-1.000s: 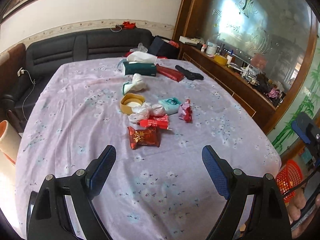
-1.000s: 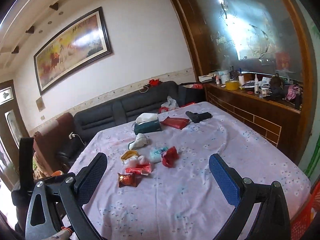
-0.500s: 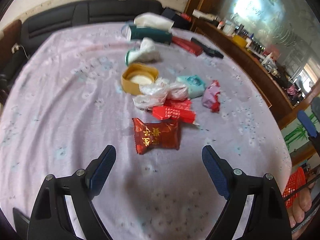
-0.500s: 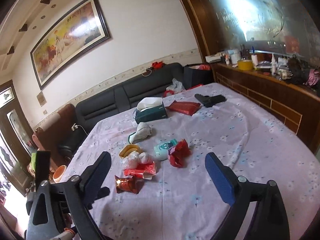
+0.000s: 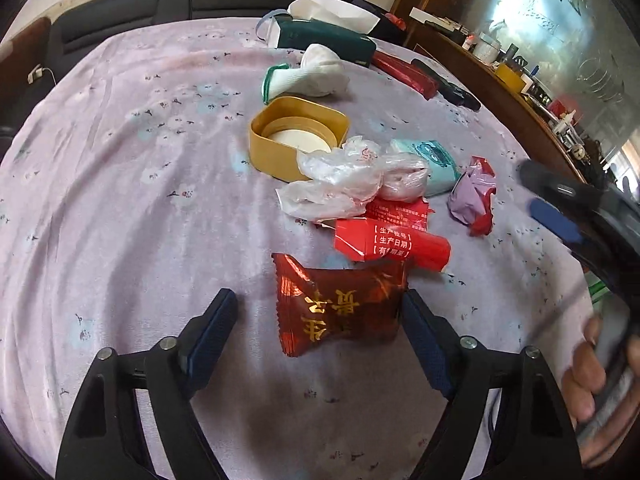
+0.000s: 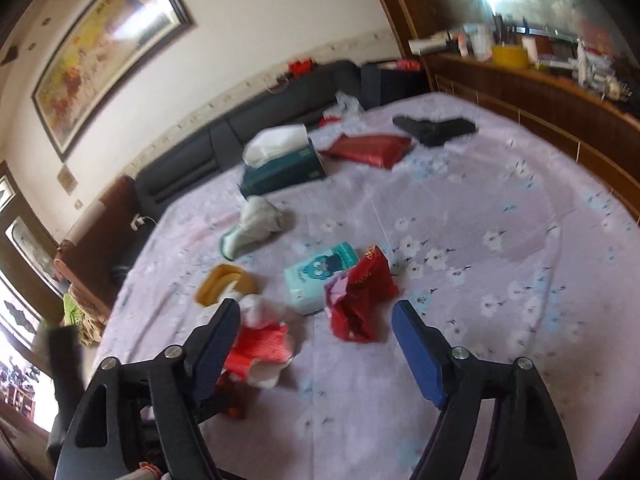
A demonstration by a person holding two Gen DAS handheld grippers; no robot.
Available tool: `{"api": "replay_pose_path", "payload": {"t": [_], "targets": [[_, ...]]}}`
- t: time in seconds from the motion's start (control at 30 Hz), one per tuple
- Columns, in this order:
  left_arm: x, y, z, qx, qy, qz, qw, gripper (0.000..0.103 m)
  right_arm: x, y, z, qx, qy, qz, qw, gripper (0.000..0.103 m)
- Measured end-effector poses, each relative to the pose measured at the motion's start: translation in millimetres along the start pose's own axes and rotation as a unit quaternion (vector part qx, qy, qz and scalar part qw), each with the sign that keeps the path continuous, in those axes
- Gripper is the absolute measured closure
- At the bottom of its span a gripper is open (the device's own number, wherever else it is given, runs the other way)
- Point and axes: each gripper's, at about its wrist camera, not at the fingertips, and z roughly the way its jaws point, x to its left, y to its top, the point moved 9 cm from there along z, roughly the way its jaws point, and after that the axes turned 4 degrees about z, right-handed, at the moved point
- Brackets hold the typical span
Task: Collect trash
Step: 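Grasp the red candy wrapper with left tool while right tool grasps red-pink bag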
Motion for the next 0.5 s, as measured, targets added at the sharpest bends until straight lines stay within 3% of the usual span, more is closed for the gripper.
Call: {"api": "replay_pose_path", "payload": {"t": [0.17,0.2,0.27,0.3,0.4,0.5], "targets": [[-5.5,1.4,1.1,-0.002,-0.002,0.023,0.9997,0.037,-15.5,2.1,45.1,0.036,-0.03,0.011,0.999,0.034],[-5.7,1.8,0.8,-0.001,-0.008,0.021,0.9998,0.045,-18.2,1.9,54.0,0.045,-0.033,0.015,0.998,0.039],[-5.2,1.9,0.7,0.001,-0.015,0.018,0.9997,0.05,-21.6,0.6,65.7,0.057,-0.032,0.026,0.998,0.052],[-4.0,2.1,0.8,0.001,-0.016,0.018,0.9997,0.053,-22.3,-1.3,69.3,0.062,-0.035,0.025,0.997,0.064],[0.0,1.2,-2.3,0.002,-0.022,0.01,0.9997,0.058,-19.1,-8.0,68.3,0.064,-0.032,0.022,0.997,0.07],[2.8,0.9,-5.7,-0.003,-0.021,0.006,0.9998,0.058,-11.5,-11.9,41.8,0.041,-0.025,0.019,0.999,0.073]]}}
